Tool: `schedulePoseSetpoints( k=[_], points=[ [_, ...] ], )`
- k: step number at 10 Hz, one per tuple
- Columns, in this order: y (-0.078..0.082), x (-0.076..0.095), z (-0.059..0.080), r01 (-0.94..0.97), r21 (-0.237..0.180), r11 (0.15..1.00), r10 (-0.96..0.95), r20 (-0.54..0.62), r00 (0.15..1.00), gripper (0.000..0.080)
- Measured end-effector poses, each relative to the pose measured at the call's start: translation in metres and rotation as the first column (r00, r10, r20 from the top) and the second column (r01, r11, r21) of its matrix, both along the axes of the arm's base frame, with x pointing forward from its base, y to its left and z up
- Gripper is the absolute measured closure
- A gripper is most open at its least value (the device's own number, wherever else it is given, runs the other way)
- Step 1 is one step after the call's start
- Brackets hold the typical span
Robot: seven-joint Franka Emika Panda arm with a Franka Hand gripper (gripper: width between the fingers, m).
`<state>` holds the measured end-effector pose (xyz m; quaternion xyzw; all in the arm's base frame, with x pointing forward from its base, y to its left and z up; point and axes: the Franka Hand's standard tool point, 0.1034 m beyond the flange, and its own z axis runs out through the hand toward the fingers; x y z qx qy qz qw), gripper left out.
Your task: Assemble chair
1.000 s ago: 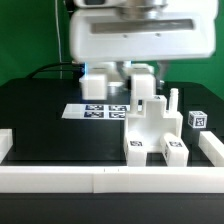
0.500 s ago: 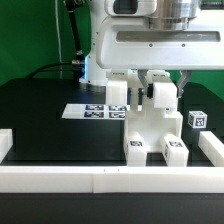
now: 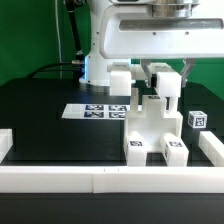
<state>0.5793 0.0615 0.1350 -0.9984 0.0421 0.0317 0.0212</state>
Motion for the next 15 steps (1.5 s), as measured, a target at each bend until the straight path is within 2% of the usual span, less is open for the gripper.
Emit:
schedulePoseSetpoints(
  k=[2,3,6,11,15],
  points=[
    [0.012,-0.006,-0.005,0.002,-0.002,1.000,-0.002,0.013,1.000,0.0511],
    [0.014,-0.008,-0.010,-0.005,-0.008,1.000,0.005,0.007,1.000,0.0511],
    [0.014,-0.009,-0.012,0.000,-0.009,1.000,0.000,0.006,1.000,0.0511],
    [0.026,-0.021,-0.013,-0.013,-0.009,1.000,0.013,0.030,0.999,0.0511],
    [0.022,-0.019,-0.014,-0.019,-0.010,1.000,0.020,0.043,0.999,0.0511]
  ],
)
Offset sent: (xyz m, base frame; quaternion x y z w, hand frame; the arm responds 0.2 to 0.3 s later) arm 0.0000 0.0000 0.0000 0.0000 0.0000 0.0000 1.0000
